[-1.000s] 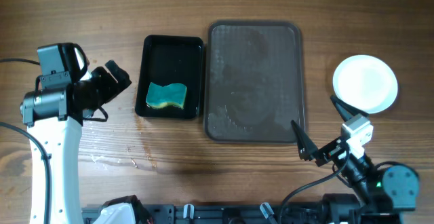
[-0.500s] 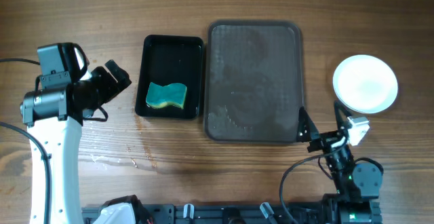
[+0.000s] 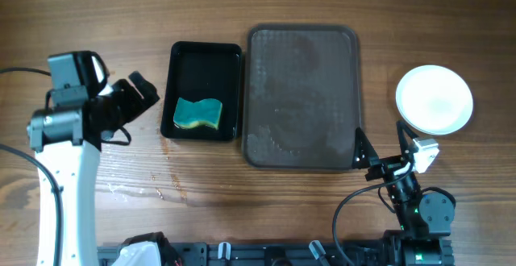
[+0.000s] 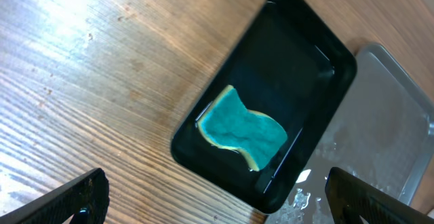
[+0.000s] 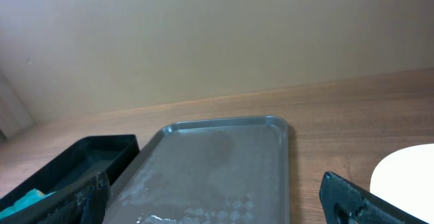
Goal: Clean dirty plates on tray and stack at the side
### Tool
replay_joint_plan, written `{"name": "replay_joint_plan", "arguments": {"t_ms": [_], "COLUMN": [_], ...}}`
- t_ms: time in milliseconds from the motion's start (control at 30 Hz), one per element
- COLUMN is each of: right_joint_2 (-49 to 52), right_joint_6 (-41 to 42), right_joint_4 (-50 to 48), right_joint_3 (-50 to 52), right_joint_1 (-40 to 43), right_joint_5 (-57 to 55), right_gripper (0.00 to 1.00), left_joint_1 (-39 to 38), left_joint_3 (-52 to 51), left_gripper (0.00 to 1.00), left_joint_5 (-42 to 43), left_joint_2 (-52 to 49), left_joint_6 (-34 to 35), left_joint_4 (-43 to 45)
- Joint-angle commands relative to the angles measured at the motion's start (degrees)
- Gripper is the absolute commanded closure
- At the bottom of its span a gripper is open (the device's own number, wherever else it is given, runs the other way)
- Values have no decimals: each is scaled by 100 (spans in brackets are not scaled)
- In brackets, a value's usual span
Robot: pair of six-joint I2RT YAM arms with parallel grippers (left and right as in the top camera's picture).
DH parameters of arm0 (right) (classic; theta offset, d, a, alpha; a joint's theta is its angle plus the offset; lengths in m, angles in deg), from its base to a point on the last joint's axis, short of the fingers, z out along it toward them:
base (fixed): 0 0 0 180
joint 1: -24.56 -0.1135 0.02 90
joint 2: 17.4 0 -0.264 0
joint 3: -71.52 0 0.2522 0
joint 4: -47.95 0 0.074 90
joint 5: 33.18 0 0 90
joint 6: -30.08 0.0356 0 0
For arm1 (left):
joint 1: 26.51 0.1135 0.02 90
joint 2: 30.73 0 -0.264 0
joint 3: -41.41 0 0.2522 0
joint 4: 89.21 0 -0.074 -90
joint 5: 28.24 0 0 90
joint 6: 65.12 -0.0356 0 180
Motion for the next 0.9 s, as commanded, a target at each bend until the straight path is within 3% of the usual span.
{"name": "replay_joint_plan", "arguments": {"t_ms": [0, 67, 133, 233, 433, 533, 667, 867], "right_joint_2": [-11, -11, -11, -11, -11, -11, -11, -11], "right_joint_6": [83, 83, 83, 83, 83, 83, 83, 81], "right_joint_4": [-17, -17, -17, -17, -17, -17, -17, -17], "right_joint_3": [4, 4, 4, 4, 4, 4, 4, 4], "right_joint_1": [7, 7, 7, 7, 7, 7, 7, 7], "right_joint_5": [-98, -98, -98, -98, -98, -98, -98, -98], "right_gripper": [0, 0, 0, 0, 0, 0, 0, 0], "left_joint_1": [-876, -1401, -1561, -1580, -1532, -1495, -1504, -1513], "left_joint_3": [-361, -756, -1246, -2586, -5141, -5914, -6706, -6699], "left_gripper": [0, 0, 0, 0, 0, 0, 0, 0], "left_joint_5": [-389, -876, -850, -293, -50, -57, -72, -72], "left_joint_2": [1246, 2271, 3088, 4419, 6367, 7093, 7101, 7090], "left_joint_6": [33, -120, -190, -929, -1012, -1005, -1005, -1003], "left_joint_4": [-13, 455, 1263, 2905, 4992, 5171, 5591, 5331]}}
